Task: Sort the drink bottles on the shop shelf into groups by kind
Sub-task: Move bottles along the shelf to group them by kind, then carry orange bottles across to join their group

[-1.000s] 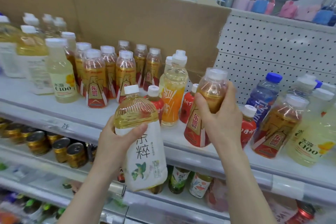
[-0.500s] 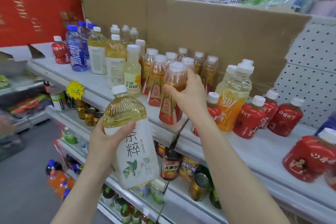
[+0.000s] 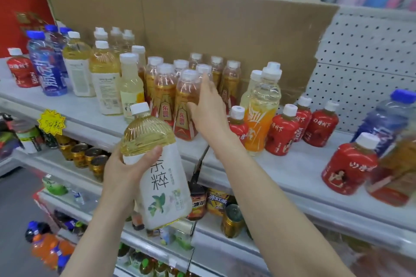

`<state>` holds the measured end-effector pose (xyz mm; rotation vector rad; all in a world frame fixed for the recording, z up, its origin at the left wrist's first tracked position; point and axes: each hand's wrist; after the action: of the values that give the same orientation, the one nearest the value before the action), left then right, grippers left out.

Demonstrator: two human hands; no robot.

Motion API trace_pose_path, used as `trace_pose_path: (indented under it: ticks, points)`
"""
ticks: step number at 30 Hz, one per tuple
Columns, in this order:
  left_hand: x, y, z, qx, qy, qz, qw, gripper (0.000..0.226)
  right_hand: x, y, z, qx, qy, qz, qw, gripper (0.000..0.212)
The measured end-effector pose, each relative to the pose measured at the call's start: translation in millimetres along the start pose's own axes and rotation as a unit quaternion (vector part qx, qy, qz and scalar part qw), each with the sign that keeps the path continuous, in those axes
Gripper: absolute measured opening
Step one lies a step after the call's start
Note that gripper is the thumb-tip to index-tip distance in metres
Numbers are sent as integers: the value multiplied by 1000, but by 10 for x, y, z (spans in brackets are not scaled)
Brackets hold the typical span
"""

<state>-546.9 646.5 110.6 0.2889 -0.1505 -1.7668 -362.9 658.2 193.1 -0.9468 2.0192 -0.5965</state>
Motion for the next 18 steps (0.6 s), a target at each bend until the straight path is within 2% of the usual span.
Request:
trace_pose_path:
  ticks: [3,5,7,10,12,14,18]
  points:
    - [10,173,-34,-8,6,-32,999,67,439,-373,160,16,-52,134,989,63]
    - [33,320,-63,-5,3,-65,998,64,746,-575,454,41,-50,242,968,50]
    - [71,468,-97,4,-7,-91,996,63,1047,-746,836,84,-7,326,941,44]
    - [146,662,-158,10,-13,-140,990,57,1441,-1025,1379,160,131,403,892,54]
    - [197,770,-188,11,-15,-167,986,56,1581,-1190,1651,175,232,394,872,65]
    - [255,862,-195,12,-15,-180,983,62,1595,-1270,1808,145,297,343,879,72]
    - [326,939,-163,9,-16,-198,980,60,1392,-1184,1835,116,275,273,914,71]
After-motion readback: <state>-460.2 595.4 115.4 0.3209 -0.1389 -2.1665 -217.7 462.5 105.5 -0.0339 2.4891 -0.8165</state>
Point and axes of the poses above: each hand's wrist, its own x-axis away from the middle knuckle, its own y-axis out of the palm, z = x × y, and after that the axes turned 1 degree about -z, right-handed
